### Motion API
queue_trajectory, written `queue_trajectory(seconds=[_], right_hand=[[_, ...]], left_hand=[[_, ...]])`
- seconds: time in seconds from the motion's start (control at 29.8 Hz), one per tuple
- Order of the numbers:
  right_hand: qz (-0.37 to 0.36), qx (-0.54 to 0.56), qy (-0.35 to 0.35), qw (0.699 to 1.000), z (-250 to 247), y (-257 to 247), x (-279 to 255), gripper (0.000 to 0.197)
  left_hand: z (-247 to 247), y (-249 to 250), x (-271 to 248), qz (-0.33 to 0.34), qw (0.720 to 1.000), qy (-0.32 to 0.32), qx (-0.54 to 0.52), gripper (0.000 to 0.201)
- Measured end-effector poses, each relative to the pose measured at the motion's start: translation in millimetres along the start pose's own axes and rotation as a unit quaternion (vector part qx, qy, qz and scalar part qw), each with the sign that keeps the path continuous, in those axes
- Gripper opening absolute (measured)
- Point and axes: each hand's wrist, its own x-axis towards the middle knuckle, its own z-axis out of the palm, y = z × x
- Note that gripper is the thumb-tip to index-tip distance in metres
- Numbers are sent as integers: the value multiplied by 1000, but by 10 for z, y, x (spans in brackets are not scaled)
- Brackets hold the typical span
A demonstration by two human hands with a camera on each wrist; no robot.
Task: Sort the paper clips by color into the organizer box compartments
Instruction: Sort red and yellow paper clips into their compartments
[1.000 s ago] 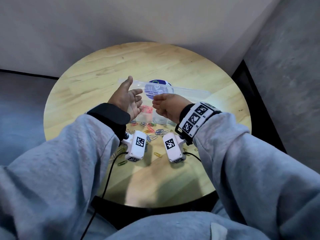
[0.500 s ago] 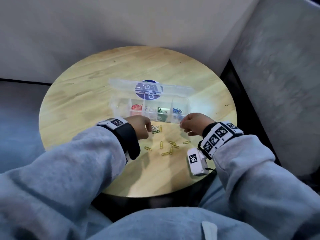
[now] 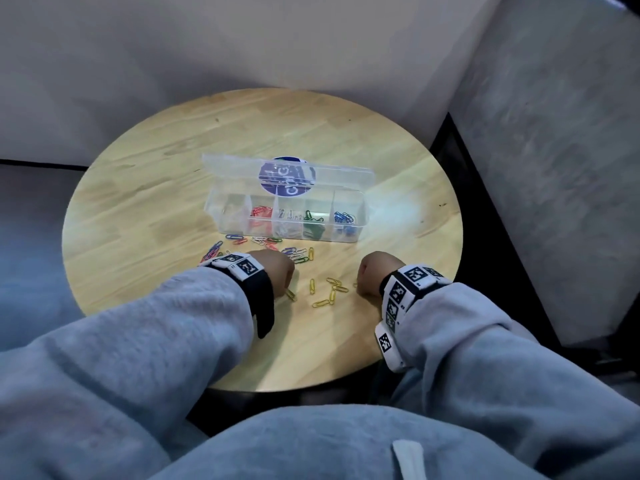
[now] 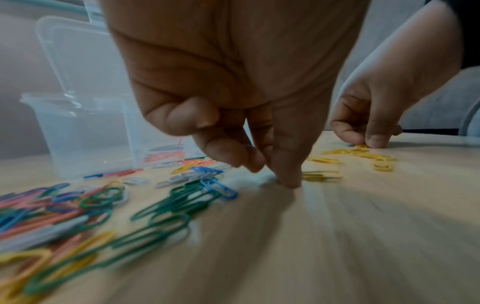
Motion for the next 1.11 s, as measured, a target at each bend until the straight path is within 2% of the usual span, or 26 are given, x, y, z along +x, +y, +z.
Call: queue_trajectory(seconds=[0.13,0.24,0.34,0.44,0.57,0.64,0.77,0.87,0.91,1.01,1.11], right_hand=[[-3,-29,-15,999,31,-9,32,12],[-29,-40,-44,998,39,-6,-9,13],[-76,-4,-51,996,63,-1,-66,5],[-112,-3,-40,993,76,-8,-47,27],[-129,37,7,991,110,-17,2,23],[-124,56,26,990,124,-27,18,28],[-126,73,32,989,104,-73,38,35],[-142,59,35,987,79,-75,58,31],[-146,57,31,987,70,-74,60,28],[-152,59,28,986,63,-58,76,23],[-143,73,32,987,89,-38,106,19]], left_hand=[[44,-26,-9,17,999,39,-23,19],[55,-25,0,64,997,32,-16,26],[64,-11,27,65,998,13,-14,11],[71,-15,31,63,998,7,-18,10],[54,23,-8,79,996,9,-32,9],[56,69,-14,92,994,21,-54,9],[69,182,24,90,990,54,-89,8],[97,251,62,78,988,70,-115,8],[101,265,68,71,987,77,-123,10],[113,276,88,32,985,95,-142,36],[119,282,88,-11,984,96,-146,53]])
